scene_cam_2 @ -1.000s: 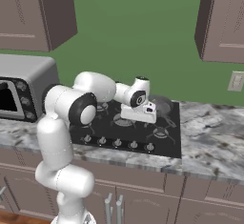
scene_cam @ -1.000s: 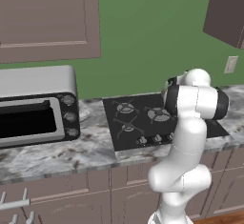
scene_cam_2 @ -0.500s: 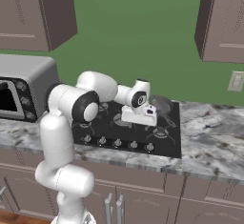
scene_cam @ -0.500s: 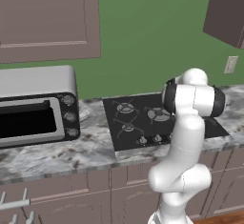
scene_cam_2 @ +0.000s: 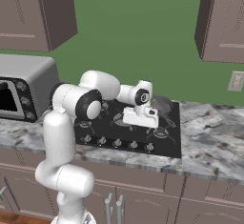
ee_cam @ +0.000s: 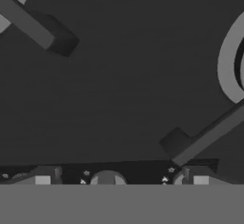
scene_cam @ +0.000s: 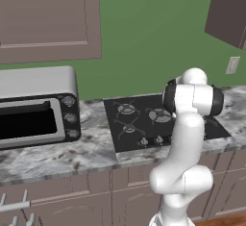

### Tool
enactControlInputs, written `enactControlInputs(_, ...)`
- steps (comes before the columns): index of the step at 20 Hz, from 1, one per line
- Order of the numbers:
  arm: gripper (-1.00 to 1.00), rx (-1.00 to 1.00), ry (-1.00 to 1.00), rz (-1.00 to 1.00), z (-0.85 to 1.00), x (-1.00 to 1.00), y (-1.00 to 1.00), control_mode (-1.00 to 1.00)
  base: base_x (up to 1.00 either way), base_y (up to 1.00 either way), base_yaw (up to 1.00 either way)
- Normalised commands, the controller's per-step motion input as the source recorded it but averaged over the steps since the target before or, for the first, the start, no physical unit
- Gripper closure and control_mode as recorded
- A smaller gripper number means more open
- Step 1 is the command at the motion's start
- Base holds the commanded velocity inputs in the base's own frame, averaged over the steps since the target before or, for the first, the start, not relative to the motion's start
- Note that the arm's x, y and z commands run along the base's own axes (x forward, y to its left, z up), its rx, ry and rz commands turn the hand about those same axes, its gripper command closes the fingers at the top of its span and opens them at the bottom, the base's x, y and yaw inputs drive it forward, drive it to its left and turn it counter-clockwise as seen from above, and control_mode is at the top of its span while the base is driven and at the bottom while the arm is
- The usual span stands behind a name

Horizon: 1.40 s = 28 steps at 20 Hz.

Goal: Put the carrot and eggplant in the pan. Then turn on the rear right burner and set the heat to medium.

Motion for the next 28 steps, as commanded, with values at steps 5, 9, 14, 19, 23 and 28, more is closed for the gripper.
enactControlInputs(5,-1.0,0.0,0.0,0.0,0.0,-0.53,0.12,-1.0,0.0,0.0,0.0)
enactControlInputs(9,-1.0,0.0,-0.04,0.0,-0.01,-0.32,0.25,-1.0,0.0,0.0,0.0)
enactControlInputs(14,-1.0,0.0,-0.08,0.0,-0.05,-0.16,0.29,-1.0,0.0,0.0,0.0)
enactControlInputs(19,-1.0,0.0,-0.03,0.0,-0.06,0.0,0.05,-1.0,0.0,0.0,0.0)
enactControlInputs(23,-1.0,0.0,-0.03,0.0,0.0,0.1,-0.21,-1.0,0.0,0.0,0.0)
enactControlInputs(28,-1.0,0.0,0.0,0.0,-0.01,0.03,-0.24,-1.0,0.0,0.0,0.0)
